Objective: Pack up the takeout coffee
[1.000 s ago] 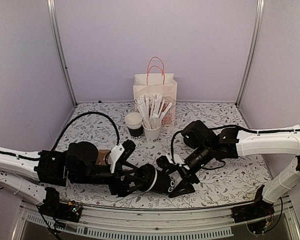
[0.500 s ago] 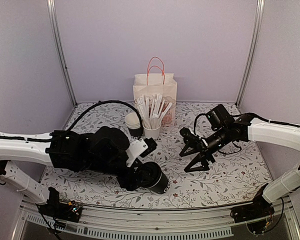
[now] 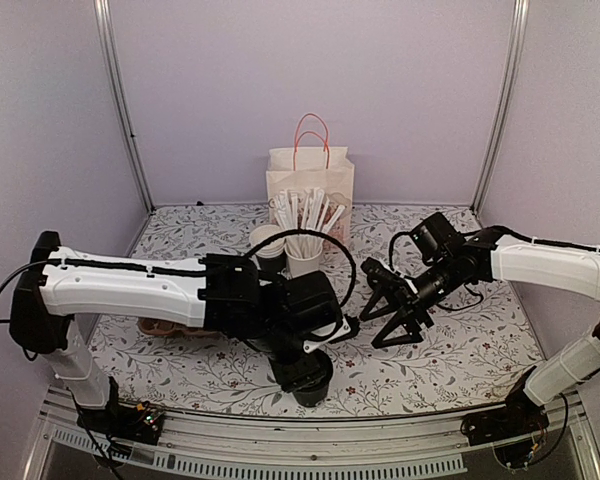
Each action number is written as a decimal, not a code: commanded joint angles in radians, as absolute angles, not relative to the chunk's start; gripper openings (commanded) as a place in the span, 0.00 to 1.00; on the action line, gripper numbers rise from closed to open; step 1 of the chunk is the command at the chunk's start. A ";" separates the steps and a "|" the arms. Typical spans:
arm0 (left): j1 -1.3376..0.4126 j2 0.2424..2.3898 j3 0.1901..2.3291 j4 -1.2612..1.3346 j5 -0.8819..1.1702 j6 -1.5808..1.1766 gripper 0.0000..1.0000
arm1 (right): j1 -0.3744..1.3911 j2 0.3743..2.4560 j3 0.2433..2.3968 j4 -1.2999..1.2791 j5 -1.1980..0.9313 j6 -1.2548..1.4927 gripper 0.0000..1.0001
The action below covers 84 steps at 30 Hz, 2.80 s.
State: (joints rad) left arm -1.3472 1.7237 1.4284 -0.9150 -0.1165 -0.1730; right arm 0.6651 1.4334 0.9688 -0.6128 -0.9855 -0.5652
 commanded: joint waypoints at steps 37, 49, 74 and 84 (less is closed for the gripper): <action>-1.347 1.229 0.646 -0.040 -0.113 -1.213 0.72 | 0.703 1.885 1.244 -0.755 -1.142 -0.431 0.69; -1.360 1.261 0.643 0.011 -0.089 -1.209 0.78 | 0.754 1.951 1.301 -0.751 -1.141 -0.363 0.60; -1.401 1.254 0.554 -0.064 -0.218 -1.384 0.73 | 0.801 2.035 1.338 -0.744 -1.057 -0.342 0.58; -1.376 1.218 0.397 0.065 -0.209 -1.462 0.67 | 0.802 2.046 1.308 -0.730 -1.027 -0.334 0.57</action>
